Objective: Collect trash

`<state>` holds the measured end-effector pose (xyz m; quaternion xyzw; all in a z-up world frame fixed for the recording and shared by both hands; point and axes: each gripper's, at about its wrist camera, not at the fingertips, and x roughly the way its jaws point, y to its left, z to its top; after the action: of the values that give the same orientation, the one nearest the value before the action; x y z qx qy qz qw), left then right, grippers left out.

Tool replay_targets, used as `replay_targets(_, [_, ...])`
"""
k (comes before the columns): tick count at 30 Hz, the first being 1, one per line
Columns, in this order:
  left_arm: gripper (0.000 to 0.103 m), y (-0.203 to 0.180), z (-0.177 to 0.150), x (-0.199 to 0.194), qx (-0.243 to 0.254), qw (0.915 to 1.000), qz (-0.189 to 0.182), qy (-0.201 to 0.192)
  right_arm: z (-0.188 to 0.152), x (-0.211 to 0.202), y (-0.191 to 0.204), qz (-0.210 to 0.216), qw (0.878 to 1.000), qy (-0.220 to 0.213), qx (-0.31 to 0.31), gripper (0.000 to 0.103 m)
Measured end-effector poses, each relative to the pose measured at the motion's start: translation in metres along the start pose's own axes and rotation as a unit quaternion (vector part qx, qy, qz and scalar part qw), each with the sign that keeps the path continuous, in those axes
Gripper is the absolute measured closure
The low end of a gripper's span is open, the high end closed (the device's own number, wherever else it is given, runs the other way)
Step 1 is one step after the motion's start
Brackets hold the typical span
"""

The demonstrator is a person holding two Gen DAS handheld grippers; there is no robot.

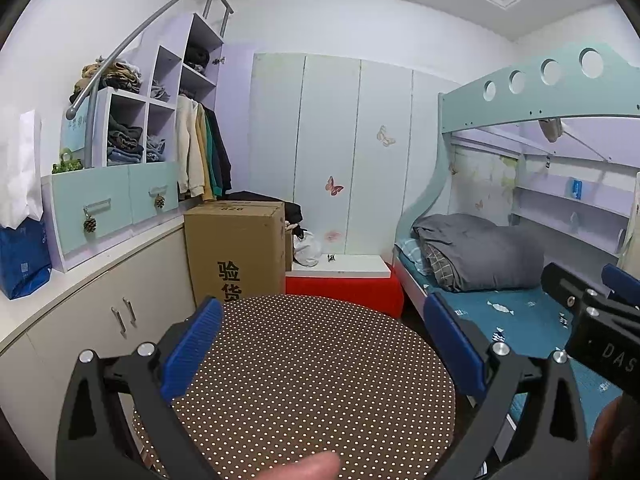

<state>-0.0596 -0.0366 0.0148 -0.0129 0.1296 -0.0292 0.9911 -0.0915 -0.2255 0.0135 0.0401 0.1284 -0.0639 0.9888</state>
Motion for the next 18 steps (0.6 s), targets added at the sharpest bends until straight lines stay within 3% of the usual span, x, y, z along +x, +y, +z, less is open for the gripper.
replay_targets(18, [0.005,0.0015,-0.0063,-0.0017,0.003,0.9999,0.009,-0.008,0.0033,0.0023,0.0024,0.007,1.0,0.003,0.001,0.006])
